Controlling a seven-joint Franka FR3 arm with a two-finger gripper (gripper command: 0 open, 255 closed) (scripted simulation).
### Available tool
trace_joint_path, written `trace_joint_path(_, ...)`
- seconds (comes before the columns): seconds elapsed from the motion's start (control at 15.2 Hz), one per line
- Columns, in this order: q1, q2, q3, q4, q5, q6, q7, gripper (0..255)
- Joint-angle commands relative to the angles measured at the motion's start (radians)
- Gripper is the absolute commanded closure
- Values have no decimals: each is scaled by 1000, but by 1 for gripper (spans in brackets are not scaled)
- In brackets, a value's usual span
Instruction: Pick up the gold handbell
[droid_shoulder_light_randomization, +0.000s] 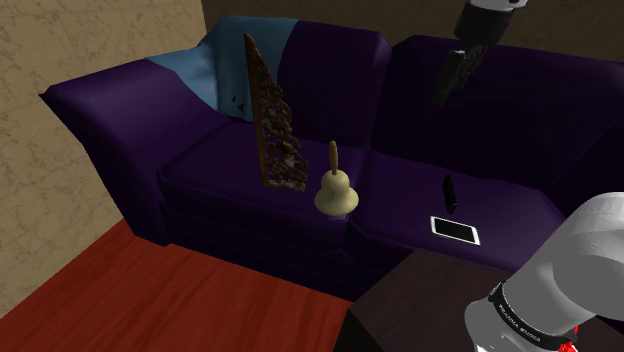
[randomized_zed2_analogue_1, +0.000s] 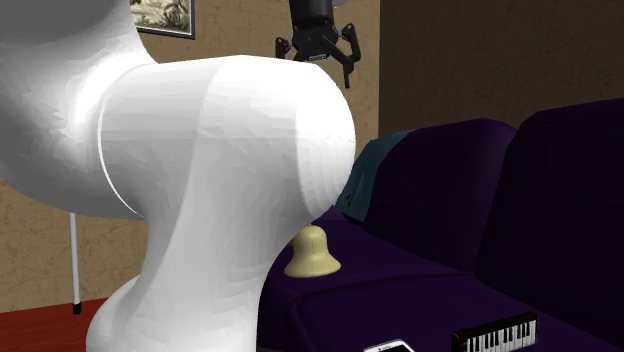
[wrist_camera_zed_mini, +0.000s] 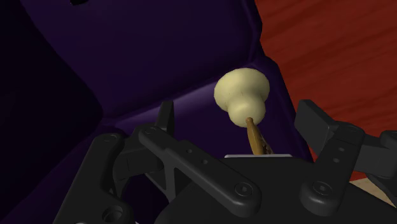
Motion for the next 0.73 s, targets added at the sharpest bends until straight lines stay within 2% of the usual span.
trace_joint_path(0.0, 0, 0, 0, 0, 0, 0, 0, 0)
trace_joint_path(0.66, 23, 307, 56, 23, 26, 267, 91, 0)
